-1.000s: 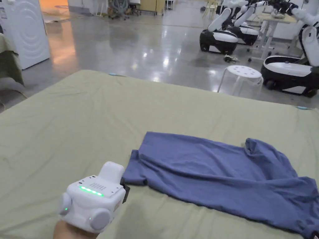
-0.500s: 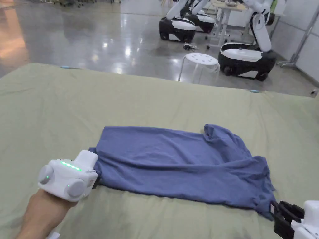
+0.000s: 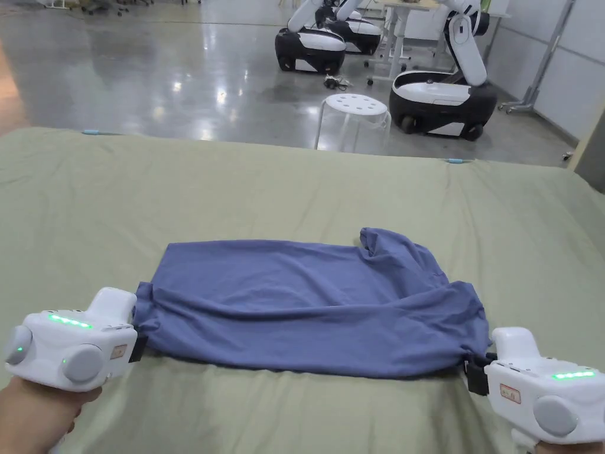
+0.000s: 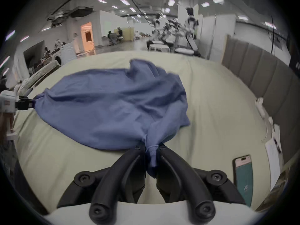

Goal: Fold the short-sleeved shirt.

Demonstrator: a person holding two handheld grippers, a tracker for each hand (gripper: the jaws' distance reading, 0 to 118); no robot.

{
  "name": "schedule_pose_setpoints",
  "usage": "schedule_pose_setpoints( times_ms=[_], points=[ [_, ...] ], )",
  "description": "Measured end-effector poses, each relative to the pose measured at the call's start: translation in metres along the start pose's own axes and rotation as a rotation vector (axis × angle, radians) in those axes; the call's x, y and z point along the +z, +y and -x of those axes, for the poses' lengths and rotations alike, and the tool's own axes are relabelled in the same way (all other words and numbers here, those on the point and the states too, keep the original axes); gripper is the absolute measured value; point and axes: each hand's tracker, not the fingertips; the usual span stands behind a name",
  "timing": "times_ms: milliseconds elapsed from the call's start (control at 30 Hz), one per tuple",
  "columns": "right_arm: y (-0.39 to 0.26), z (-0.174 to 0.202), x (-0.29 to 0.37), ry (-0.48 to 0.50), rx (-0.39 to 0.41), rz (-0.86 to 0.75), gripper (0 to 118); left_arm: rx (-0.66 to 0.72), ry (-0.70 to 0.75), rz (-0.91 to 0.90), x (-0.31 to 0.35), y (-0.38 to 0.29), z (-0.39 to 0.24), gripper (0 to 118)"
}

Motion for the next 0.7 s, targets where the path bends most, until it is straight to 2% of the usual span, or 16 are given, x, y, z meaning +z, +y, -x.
schedule_pose_setpoints(
  times_ms=[33,67,133,333,400,533,633,700],
  points=[
    [0.007,-0.002,0.011,0.050,-0.037,-0.010,11,-0.001,0.011,-0.021,0.008,0.001,-0.001,8],
    [0.013,-0.003,0.023,0.052,-0.048,-0.026,11,0.004,0.006,-0.033,0.012,0.006,0.007,8],
    [0.024,0.000,0.044,0.050,-0.026,-0.068,11,0.008,0.008,-0.069,0.033,0.010,0.009,8],
    [0.016,0.014,0.115,0.064,-0.032,-0.126,11,-0.002,0.009,-0.147,0.105,0.000,0.025,8],
    [0.001,0.015,0.128,0.101,-0.060,-0.125,11,-0.002,0.006,-0.145,0.123,-0.016,0.029,8],
    [-0.042,0.020,0.125,0.098,-0.100,-0.032,11,-0.007,-0.005,-0.053,0.125,-0.059,0.033,8],
    [-0.074,0.024,0.108,0.105,-0.176,0.023,11,0.058,-0.051,0.015,0.107,-0.088,0.033,8],
    [-0.088,0.027,0.098,0.089,-0.191,0.039,12,0.058,-0.057,0.029,0.095,-0.099,0.030,11]
  ],
)
